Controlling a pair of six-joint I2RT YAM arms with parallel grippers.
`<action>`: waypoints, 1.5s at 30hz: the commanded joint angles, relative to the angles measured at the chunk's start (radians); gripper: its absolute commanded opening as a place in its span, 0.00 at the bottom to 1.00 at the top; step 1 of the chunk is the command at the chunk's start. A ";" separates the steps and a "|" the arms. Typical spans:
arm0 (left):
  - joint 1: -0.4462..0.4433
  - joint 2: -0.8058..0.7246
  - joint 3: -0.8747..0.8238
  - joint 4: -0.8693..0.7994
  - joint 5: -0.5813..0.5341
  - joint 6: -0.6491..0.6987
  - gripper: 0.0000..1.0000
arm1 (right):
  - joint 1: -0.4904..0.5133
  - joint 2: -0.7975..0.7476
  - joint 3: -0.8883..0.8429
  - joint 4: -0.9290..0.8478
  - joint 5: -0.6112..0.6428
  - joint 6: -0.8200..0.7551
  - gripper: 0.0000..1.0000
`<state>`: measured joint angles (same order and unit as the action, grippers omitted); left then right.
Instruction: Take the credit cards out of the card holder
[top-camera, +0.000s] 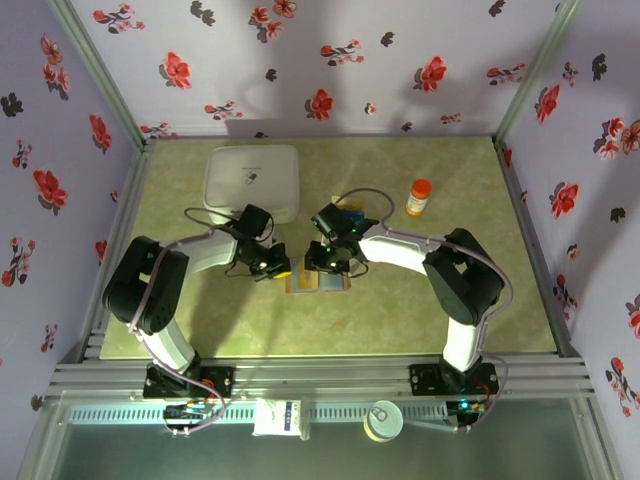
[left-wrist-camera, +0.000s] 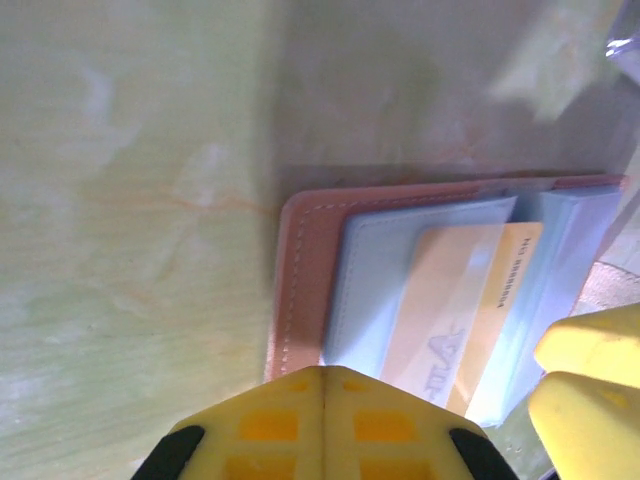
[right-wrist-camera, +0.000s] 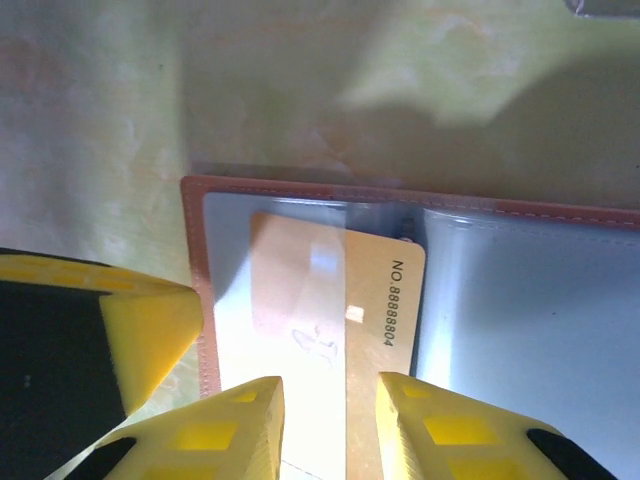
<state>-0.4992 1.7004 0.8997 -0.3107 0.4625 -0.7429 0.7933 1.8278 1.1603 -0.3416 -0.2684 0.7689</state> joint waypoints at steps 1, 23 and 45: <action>0.006 -0.022 0.039 -0.044 -0.012 0.023 0.00 | 0.004 -0.025 -0.019 -0.013 0.014 -0.005 0.31; -0.047 0.081 0.018 0.029 0.041 -0.006 0.00 | -0.009 0.007 -0.077 0.066 -0.023 0.029 0.32; -0.045 0.051 0.016 -0.038 -0.008 0.005 0.00 | -0.026 0.005 -0.101 0.090 -0.016 0.046 0.33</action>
<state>-0.5453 1.7550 0.9218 -0.2733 0.4988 -0.7486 0.7746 1.8278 1.0668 -0.2497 -0.2958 0.7967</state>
